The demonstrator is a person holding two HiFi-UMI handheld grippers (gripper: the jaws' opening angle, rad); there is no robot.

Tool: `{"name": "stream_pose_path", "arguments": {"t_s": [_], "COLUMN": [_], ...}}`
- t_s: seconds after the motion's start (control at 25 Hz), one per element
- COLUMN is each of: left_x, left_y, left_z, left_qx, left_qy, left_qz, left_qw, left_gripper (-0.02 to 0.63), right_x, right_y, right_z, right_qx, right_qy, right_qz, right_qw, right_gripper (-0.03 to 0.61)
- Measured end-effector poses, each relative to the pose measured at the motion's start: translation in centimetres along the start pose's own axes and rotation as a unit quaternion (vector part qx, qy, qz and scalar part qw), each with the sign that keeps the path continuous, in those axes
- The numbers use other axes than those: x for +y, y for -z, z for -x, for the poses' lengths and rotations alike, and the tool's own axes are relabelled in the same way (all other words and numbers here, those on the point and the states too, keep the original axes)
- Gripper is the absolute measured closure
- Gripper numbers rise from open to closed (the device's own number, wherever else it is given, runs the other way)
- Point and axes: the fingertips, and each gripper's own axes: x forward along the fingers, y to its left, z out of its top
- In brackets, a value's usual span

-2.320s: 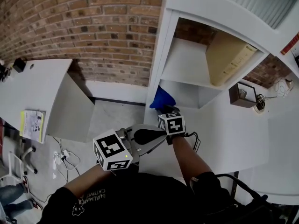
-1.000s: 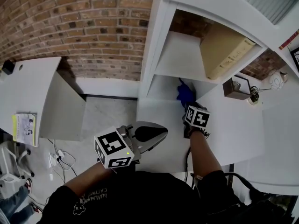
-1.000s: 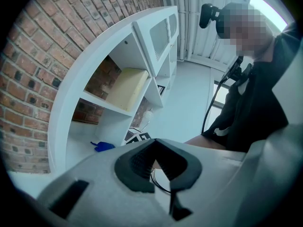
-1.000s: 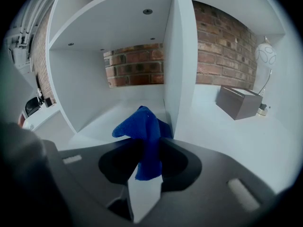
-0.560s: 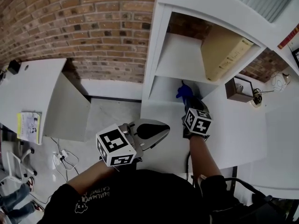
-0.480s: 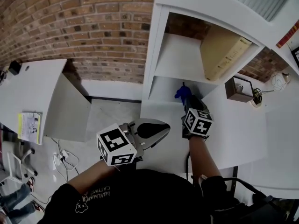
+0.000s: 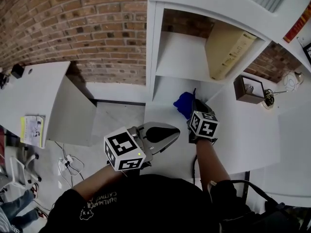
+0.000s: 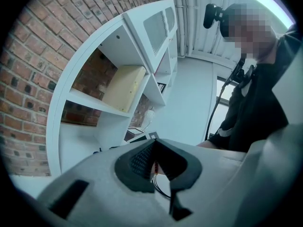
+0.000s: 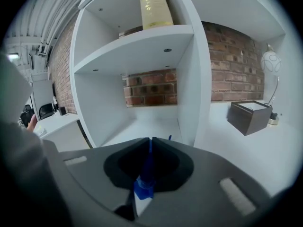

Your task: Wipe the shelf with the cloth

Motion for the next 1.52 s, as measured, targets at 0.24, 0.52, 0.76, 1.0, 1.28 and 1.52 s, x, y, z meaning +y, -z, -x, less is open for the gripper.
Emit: {"name": "stream_pose_path", "arguments": {"t_s": [0.24, 0.52, 0.76, 1.0, 1.28, 1.52], "left_x": [0.0, -0.5, -0.7, -0.9, -1.1, -1.7], "left_y": [-0.2, -0.3, -0.1, -0.2, -0.3, -0.5], "left_z": [0.0, 0.3, 0.6, 1.0, 1.0, 0.8], "left_qx": [-0.003, -0.004, -0.005, -0.007, -0.009, -0.009], "left_qy": [-0.004, -0.002, -0.001, 0.0, 0.005, 0.014], "left_qz": [0.0, -0.004, -0.003, -0.003, -0.003, -0.004], "left_qw": [1.0, 1.0, 1.0, 1.0, 0.9999, 0.9999], "left_gripper": [0.615, 0.615, 0.615, 0.617, 0.615, 0.615], "right_x": [0.0, 0.2, 0.9, 1.2, 2.1, 2.7], "right_y": [-0.1, -0.5, -1.7, -3.0, -4.7, -6.1], "right_z": [0.1, 0.7, 1.4, 2.2, 3.2, 4.4], "right_qx": [-0.004, -0.01, -0.023, -0.038, -0.058, -0.075], "right_qy": [0.001, 0.0, -0.015, -0.018, -0.028, -0.033], "right_qz": [-0.003, -0.004, 0.004, 0.004, 0.016, 0.023], "right_qw": [1.0, 1.0, 1.0, 0.999, 0.998, 0.996], "right_gripper": [0.557, 0.563, 0.566, 0.566, 0.566, 0.566]}}
